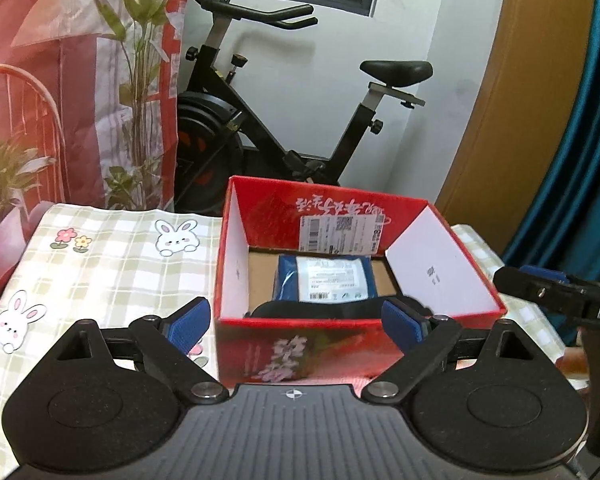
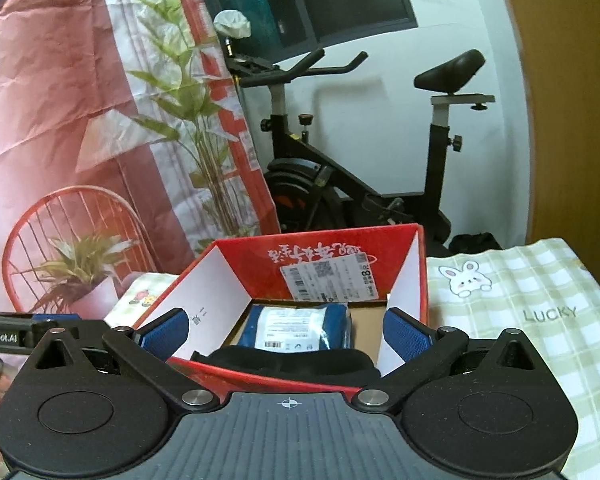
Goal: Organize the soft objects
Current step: 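Move both open grippers back toward the remaining soft items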
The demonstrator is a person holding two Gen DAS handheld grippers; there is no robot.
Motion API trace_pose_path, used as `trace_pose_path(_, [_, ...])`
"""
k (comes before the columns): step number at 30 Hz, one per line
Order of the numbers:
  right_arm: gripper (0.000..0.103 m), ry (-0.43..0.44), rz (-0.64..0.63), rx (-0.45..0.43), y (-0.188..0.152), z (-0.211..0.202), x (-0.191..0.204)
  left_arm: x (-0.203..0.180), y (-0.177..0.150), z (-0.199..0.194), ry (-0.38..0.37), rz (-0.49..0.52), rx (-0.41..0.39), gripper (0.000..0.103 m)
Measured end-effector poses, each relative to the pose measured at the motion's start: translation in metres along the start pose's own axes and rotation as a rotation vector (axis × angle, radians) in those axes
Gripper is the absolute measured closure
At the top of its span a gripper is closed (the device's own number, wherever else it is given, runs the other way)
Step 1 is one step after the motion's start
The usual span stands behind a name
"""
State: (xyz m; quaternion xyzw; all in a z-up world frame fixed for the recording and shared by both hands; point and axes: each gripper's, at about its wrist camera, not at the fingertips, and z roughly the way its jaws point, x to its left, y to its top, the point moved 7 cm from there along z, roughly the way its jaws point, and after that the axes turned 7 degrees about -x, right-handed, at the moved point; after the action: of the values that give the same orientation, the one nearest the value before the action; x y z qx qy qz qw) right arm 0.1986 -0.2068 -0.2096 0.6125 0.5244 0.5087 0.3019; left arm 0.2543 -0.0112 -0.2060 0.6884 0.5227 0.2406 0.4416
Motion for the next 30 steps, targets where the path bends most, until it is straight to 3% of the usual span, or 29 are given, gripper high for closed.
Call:
trace_pose_path(7, [0.000,0.039,0.010,-0.011,-0.017,-0.019,0.008,0.002,-0.021,-0.020,0.041,0.040,0.022,0.009])
trace_pose_path(10, [0.000,0.065,0.003,0.025,-0.031,-0.023,0.015,0.002,-0.037,-0.025,0.041,0.047,0.053,0.009])
trace_pose_path(13, [0.000,0.023,-0.022,0.074,-0.046,-0.025,0.019,0.003,-0.054,-0.028,0.034,0.023,0.087,0.010])
trace_pose_path(18, [0.001,0.035,-0.011,0.144,-0.079,-0.031,0.027,-0.002,-0.083,-0.029,0.018,-0.016,0.148,0.015])
trace_pose_path(25, [0.011,0.046,-0.029,0.241,-0.123,-0.035,0.038,-0.007,-0.115,-0.026,0.016,-0.046,0.197,0.025])
trace_pose_path(30, [0.022,0.051,-0.034,0.296,-0.142,-0.035,0.040,-0.007,-0.132,-0.021,0.016,-0.085,0.222,0.038])
